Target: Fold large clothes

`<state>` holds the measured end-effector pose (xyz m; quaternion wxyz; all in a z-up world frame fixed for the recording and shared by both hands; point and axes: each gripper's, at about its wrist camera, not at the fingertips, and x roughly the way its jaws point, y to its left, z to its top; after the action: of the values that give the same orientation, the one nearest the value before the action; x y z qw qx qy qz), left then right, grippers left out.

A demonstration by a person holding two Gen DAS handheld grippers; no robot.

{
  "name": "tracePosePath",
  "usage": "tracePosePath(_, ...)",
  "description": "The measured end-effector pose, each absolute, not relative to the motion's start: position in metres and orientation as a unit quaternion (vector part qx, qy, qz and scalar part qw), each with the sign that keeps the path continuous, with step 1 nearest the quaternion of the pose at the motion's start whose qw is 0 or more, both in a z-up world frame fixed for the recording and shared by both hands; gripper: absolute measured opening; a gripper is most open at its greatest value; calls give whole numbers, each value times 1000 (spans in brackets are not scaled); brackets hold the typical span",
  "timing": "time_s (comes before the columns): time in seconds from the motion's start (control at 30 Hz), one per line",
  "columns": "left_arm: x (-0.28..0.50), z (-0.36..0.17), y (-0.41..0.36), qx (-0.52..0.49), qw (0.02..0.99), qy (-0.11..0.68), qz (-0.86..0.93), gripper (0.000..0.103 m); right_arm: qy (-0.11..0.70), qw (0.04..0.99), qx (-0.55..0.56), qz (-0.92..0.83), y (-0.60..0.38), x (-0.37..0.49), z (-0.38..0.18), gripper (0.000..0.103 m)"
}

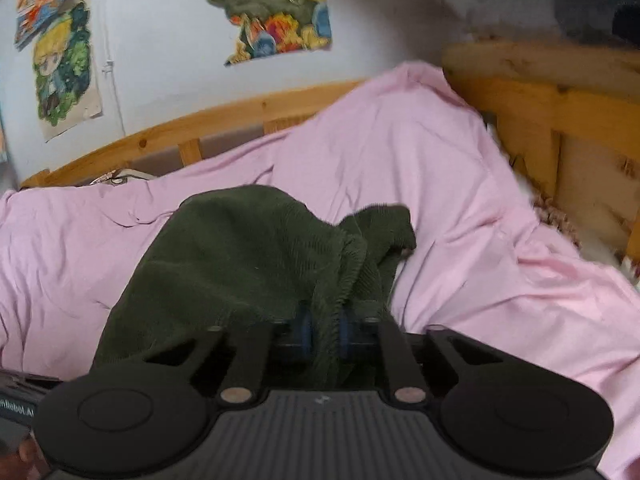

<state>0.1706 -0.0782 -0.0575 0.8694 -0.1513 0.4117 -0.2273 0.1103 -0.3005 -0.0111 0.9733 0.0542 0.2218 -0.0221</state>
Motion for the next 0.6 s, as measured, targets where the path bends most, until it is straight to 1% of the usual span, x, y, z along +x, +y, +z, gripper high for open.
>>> tracePosePath(0.03, 170, -57, -80, -147, 870, 411, -230, 96, 218, 975, 39, -31, -298, 102, -7, 7)
tracePosePath(0.13, 167, -51, -86, -135, 867, 407, -255, 90, 208, 976, 6, -59, -297, 80, -1, 7)
tracePosePath(0.23, 160, -42, -95, -107, 870, 392, -280, 90, 225, 972, 1, -71, -307, 72, -17, 7)
tracePosePath(0.3, 157, -40, -93, -115, 871, 383, -287, 89, 236, 969, -1, -78, -311, 79, -31, 7)
tracePosePath(0.43, 163, -35, -72, -196, 874, 357, -264, 89, 253, 964, 13, -84, -312, 96, -49, 11)
tracePosePath(0.47, 167, -35, -71, -195, 877, 363, -246, 89, 250, 964, 22, -83, -313, 97, -50, 12)
tracePosePath(0.53, 179, -38, -75, -173, 877, 389, -222, 93, 243, 966, 38, -78, -316, 93, -46, 13)
tracePosePath(0.6, 183, -43, -74, -159, 876, 400, -217, 96, 233, 968, 49, -75, -319, 84, -33, 17)
